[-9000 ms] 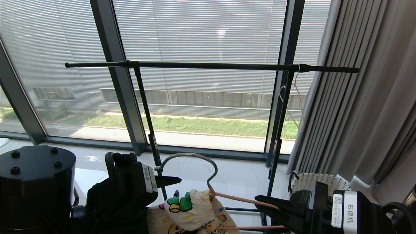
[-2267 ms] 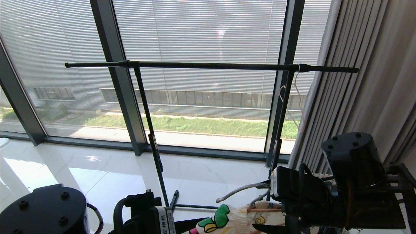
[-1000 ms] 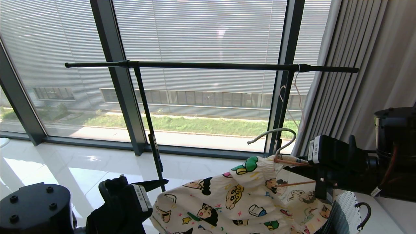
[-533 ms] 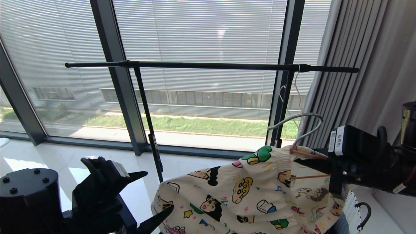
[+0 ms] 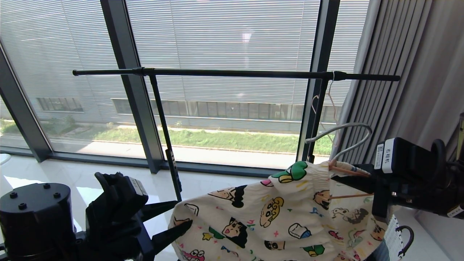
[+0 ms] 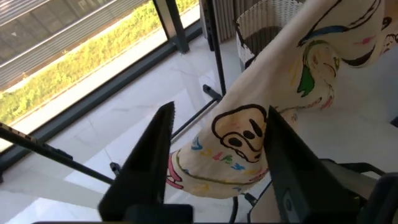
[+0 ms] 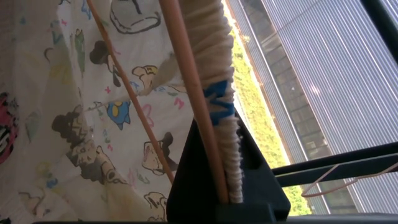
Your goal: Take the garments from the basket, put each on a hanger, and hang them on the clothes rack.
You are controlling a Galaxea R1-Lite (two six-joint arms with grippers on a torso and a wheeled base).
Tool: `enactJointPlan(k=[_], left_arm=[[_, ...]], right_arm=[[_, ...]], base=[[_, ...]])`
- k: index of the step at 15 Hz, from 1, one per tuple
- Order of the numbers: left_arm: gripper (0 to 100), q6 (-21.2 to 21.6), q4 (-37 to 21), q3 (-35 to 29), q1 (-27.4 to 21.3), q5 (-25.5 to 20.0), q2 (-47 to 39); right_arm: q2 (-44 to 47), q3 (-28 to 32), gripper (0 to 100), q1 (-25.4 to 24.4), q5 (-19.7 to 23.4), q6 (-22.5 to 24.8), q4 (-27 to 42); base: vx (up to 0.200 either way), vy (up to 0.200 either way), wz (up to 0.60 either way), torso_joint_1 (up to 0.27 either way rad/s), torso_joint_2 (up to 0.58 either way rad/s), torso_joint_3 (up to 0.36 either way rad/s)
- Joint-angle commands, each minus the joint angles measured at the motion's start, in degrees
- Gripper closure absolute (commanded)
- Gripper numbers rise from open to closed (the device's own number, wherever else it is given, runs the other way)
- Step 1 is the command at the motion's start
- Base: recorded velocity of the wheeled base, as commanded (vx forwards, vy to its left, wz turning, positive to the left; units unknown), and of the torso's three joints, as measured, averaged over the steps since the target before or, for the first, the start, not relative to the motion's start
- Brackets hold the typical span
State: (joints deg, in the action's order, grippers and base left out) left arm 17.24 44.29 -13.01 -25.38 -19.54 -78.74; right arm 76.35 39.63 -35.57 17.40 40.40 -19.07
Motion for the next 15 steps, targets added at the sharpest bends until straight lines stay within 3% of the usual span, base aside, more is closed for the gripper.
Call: enactJointPlan(k=[1,4,10,12,15], left_arm=[[100,-0.1,0.01,-0.53,-0.02,0.12,-1.51],[100,-0.27,0.01,-0.79,0.33,0.12,-2.47],[100,-0.01,0.01,-0.44,10.18,0.12,-5.64],[100,-0.01,0.01,-0.26,10.7,0.21,-6.08],[100,-0.01,0.01,0.61,11.23,4.69,-7.48]], right_arm=[[-0.41,-0.08,100,-0.02,0.01,0.03,-0.01],[-0.5,-0.78,100,-0.02,-0.08,-0.15,-0.09],[-1.55,-2.1,100,0.68,-0.61,-6.65,-0.8],[-1.38,-2.1,100,0.77,-0.7,-7.62,-2.29],[-1.38,-2.1,100,0.77,-0.78,-8.14,-2.47]], base=[[0.0,0.0,0.0,0.0,0.0,0.0],[0.0,0.0,0.0,0.0,0.0,0.0],[0.0,0.0,0.0,0.0,0.0,0.0],[0.0,0.0,0.0,0.0,0.0,0.0],[0.0,0.0,0.0,0.0,0.0,0.0]])
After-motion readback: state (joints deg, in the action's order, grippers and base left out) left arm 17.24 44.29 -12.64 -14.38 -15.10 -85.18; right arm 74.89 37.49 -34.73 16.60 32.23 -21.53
